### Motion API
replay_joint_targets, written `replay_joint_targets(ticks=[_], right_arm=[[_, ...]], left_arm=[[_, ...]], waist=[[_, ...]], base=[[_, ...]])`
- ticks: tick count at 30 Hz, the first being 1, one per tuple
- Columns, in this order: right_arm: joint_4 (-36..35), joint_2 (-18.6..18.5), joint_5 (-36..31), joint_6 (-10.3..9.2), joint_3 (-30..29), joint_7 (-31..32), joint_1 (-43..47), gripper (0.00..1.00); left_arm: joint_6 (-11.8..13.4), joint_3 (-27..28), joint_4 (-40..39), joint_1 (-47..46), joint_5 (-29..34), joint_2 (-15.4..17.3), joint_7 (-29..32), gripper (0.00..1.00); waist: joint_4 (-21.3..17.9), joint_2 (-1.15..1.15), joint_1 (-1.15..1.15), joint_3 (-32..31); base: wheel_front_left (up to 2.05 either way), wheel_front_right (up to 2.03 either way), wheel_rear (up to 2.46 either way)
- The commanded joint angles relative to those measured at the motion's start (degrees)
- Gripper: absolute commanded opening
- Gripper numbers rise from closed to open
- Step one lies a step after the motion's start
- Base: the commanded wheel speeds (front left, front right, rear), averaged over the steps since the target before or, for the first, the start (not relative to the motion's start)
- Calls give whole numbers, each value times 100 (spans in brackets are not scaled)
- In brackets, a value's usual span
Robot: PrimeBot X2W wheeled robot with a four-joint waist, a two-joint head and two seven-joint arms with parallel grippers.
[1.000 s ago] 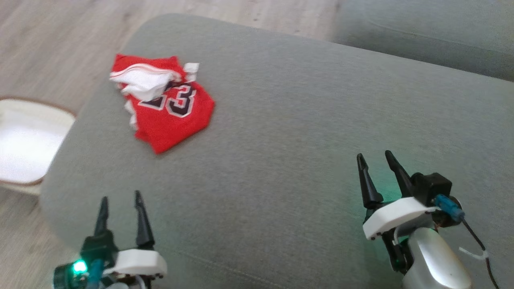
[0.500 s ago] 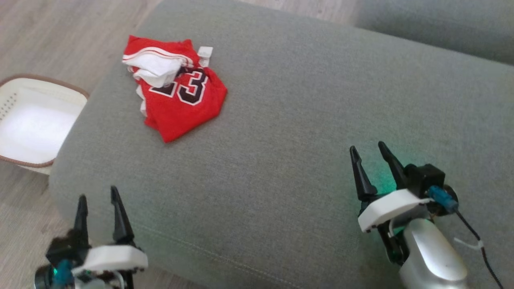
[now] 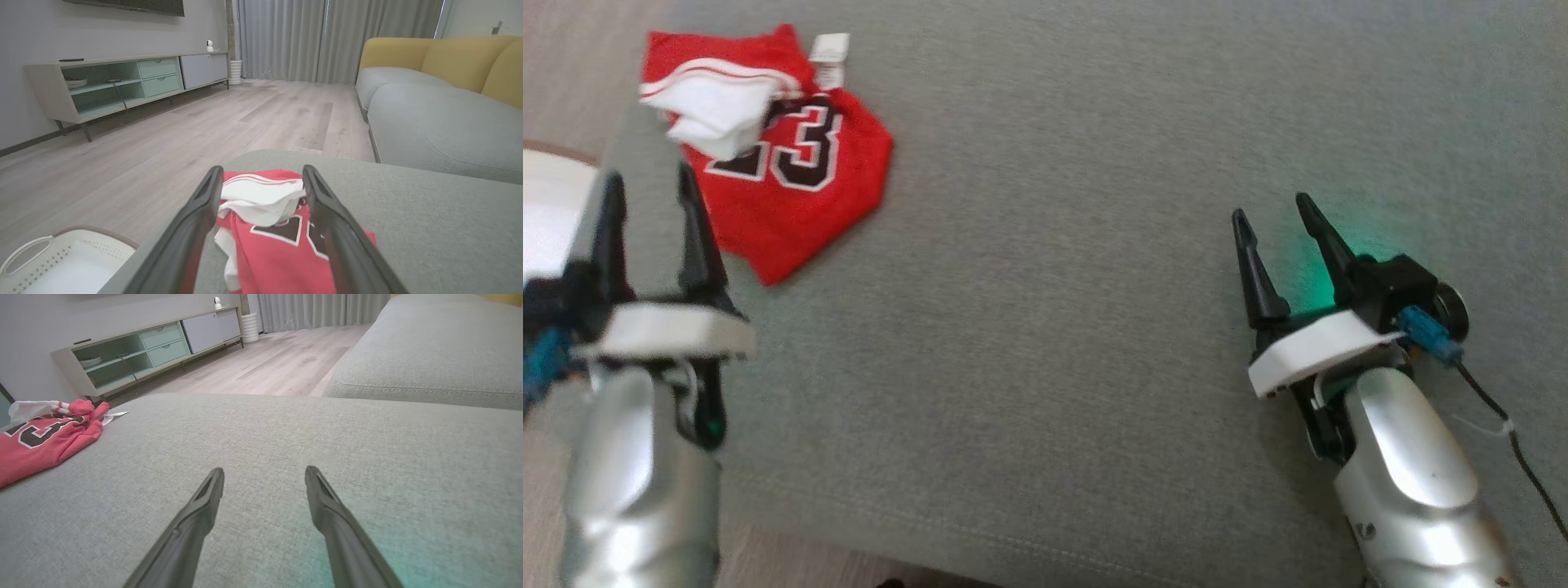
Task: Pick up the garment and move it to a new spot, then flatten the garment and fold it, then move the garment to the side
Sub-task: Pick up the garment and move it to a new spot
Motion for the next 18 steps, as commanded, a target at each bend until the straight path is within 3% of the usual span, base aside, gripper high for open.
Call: replay_joint_targets(ticks=[1, 9, 18], right_arm=[[-222, 32, -25, 13, 209, -62, -188, 100], [-446, 32, 114, 13, 583, -62, -393, 100], [-572, 32, -45, 13, 421, -62, -415, 100]], left_arm=[[-28, -23, 93, -422, -43, 398, -29, 100], [-33, -932, 1544, -1338, -536, 1213, -29, 100], [29, -934, 3259, -2088, -656, 1504, 372, 100]], waist=[[-280, 0, -1, 224], [-799, 0, -1, 530], [-1145, 0, -1, 779]], base=[[0, 0, 0], [0, 0, 0], [0, 0, 0]])
